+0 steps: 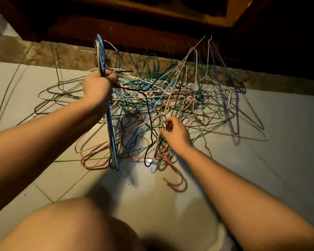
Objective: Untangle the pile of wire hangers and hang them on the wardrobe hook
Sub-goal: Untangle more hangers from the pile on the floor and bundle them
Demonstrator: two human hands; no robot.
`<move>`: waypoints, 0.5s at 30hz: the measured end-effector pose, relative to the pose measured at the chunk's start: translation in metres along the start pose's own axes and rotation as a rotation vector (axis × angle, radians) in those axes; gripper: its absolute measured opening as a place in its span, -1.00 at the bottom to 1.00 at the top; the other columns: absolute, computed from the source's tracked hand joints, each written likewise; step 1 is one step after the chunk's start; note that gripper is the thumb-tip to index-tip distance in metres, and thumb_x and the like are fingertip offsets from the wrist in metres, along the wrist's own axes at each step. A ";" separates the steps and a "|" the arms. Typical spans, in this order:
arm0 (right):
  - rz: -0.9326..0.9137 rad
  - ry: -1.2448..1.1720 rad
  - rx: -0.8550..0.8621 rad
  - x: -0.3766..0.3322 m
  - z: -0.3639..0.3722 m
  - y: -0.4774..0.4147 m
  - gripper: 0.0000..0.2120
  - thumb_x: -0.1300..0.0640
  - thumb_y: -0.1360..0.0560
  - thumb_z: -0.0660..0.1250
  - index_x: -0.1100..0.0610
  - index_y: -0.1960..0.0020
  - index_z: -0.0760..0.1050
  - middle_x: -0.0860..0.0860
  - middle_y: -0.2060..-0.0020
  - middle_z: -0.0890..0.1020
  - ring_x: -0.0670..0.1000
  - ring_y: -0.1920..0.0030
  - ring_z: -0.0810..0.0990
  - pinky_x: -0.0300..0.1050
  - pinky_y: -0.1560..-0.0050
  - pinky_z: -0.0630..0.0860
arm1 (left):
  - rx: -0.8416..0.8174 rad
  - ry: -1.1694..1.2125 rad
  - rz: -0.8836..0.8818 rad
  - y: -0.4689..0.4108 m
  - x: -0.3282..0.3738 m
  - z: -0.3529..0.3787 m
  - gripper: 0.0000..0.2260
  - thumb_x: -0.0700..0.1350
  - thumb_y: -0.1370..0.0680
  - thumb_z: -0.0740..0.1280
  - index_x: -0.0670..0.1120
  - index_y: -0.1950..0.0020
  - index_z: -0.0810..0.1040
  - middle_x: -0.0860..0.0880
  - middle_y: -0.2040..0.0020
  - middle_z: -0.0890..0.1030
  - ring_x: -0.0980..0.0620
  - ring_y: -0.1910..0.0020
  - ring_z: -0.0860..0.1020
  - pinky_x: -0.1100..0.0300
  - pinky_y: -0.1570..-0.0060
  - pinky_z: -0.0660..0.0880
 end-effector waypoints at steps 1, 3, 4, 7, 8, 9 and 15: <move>0.011 -0.007 0.025 0.000 0.002 0.003 -0.65 0.10 -0.47 0.37 -0.01 -0.22 0.39 0.03 -0.11 0.55 0.02 0.05 0.52 -0.14 0.10 0.49 | -0.009 -0.004 0.000 0.002 0.001 0.000 -0.83 -0.21 -0.57 0.22 -0.03 0.21 0.44 0.16 0.59 0.48 0.20 0.58 0.30 0.32 0.54 0.20; 0.018 -0.053 0.059 -0.001 0.003 0.004 -0.58 0.11 -0.46 0.39 -0.01 -0.26 0.34 0.02 -0.14 0.55 0.02 0.06 0.53 -0.18 0.17 0.48 | -0.018 0.008 -0.002 0.004 0.001 -0.002 -0.82 -0.22 -0.58 0.20 -0.04 0.21 0.43 0.10 0.51 0.50 0.18 0.53 0.32 0.32 0.53 0.22; 0.027 -0.092 0.056 -0.001 0.003 0.004 -0.55 0.13 -0.46 0.39 0.00 -0.28 0.31 0.01 -0.17 0.54 0.02 0.07 0.54 -0.19 0.19 0.48 | -0.019 0.018 -0.013 0.006 -0.001 -0.004 -0.81 -0.22 -0.58 0.20 -0.04 0.22 0.44 0.06 0.43 0.49 0.16 0.50 0.31 0.31 0.51 0.21; 0.012 -0.195 0.041 -0.001 0.002 0.004 -0.45 0.17 -0.44 0.41 0.03 -0.32 0.22 0.00 -0.20 0.50 0.00 0.06 0.50 -0.17 0.16 0.40 | -0.034 0.036 -0.041 0.012 0.000 -0.010 -0.82 -0.23 -0.59 0.19 -0.06 0.19 0.44 0.01 0.35 0.47 0.19 0.53 0.29 0.32 0.51 0.19; -0.004 -0.211 0.036 -0.001 0.001 0.006 -0.42 0.19 -0.42 0.42 0.05 -0.33 0.20 0.01 -0.17 0.49 0.01 0.05 0.50 -0.15 0.14 0.41 | -0.044 0.041 -0.053 0.015 0.001 -0.012 -0.83 -0.23 -0.59 0.20 -0.06 0.18 0.45 0.02 0.38 0.48 0.20 0.55 0.28 0.33 0.54 0.19; -0.020 -0.230 0.023 -0.002 -0.001 0.007 -0.39 0.21 -0.41 0.44 0.07 -0.33 0.18 0.02 -0.13 0.48 0.03 0.04 0.50 -0.12 0.11 0.44 | -0.046 0.051 -0.063 0.019 0.003 -0.015 -0.84 -0.22 -0.59 0.20 -0.07 0.18 0.45 0.02 0.41 0.49 0.20 0.57 0.27 0.35 0.57 0.18; -0.109 -0.333 -0.089 -0.005 -0.011 0.007 -0.35 0.32 -0.37 0.44 0.15 -0.33 0.18 0.08 0.07 0.51 0.09 0.06 0.53 -0.01 -0.01 0.47 | 0.018 0.033 -0.098 0.055 0.018 -0.023 -0.80 -0.21 -0.60 0.20 -0.06 0.23 0.42 -0.02 0.38 0.36 0.18 0.59 0.23 0.37 0.61 0.15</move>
Point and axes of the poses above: each hand's wrist, its own y-axis away from the middle knuckle, its own z-axis out of the palm, x = y × z, the point moved 6 cm from there along -y, towards the middle knuckle
